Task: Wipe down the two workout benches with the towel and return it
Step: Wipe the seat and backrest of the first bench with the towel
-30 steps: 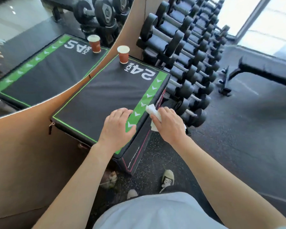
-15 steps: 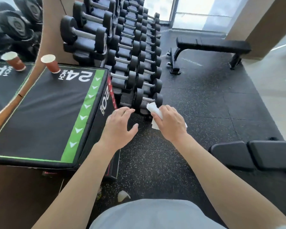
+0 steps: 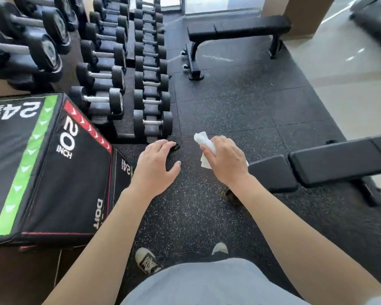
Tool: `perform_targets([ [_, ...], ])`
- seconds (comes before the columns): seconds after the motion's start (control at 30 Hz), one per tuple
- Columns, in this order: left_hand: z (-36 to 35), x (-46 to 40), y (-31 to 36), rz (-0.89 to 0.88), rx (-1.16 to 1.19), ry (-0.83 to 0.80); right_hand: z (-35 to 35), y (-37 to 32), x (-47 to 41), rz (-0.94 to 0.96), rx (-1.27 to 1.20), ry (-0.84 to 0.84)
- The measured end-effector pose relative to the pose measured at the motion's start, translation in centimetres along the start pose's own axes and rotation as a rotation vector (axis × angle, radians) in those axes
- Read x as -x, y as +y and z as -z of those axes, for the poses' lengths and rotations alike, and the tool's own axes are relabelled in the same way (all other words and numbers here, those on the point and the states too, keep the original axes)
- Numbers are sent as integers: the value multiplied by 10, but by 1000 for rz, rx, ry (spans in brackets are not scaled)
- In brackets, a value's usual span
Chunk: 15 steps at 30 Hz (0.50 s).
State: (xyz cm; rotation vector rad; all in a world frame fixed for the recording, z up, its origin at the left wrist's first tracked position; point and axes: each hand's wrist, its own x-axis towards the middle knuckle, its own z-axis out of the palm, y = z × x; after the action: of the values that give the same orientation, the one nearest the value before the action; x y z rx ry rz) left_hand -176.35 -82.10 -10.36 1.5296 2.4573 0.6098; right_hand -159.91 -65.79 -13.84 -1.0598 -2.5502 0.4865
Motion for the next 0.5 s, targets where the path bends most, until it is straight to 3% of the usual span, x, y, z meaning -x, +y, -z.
perform_targets([
  [0.2,-41,-18,84,-22,17,-30,45,92,23,-91,-5,42],
  [0.5,-81,-59,156,-148,-7,-143,77,171,44,-263,-47,109],
])
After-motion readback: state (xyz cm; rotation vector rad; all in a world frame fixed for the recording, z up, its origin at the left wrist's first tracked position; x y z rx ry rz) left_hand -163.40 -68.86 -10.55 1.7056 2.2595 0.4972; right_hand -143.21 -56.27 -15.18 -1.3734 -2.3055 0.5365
